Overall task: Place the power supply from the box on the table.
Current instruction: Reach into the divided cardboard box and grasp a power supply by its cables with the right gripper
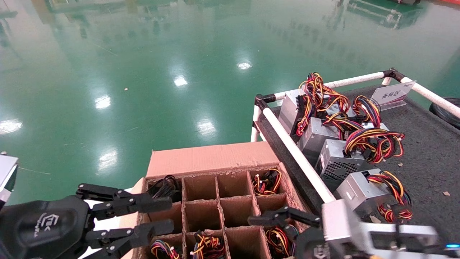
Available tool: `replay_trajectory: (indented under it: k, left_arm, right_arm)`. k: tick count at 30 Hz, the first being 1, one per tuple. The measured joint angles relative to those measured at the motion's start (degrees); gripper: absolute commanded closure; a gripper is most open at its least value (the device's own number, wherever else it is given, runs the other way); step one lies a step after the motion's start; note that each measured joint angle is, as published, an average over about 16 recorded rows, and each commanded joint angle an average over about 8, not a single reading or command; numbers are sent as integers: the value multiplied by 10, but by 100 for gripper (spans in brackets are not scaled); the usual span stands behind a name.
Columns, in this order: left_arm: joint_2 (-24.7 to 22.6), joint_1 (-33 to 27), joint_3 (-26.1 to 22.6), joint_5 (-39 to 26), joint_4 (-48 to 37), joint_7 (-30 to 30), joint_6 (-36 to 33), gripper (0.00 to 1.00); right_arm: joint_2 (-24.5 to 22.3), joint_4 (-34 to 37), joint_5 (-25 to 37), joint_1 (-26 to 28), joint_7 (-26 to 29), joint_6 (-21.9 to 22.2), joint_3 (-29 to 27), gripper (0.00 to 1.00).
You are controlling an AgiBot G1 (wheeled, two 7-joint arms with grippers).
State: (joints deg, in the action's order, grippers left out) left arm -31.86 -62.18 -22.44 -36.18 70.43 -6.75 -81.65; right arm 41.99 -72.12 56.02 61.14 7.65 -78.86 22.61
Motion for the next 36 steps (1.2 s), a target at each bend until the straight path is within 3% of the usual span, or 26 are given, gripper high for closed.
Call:
replay_trajectory:
  k: [12, 22, 36]
  left_arm:
    - [0, 0, 0, 0, 0, 0, 0, 0]
    - [0, 0, 0, 0, 0, 0, 0, 0]
    - [0, 0, 0, 0, 0, 0, 0, 0]
  right_arm:
    - [124, 52, 106, 34, -56, 83, 49, 0]
    - [235, 158, 157, 91, -121, 144, 70, 0]
    - [333, 357, 177, 164, -294, 150, 82, 0]
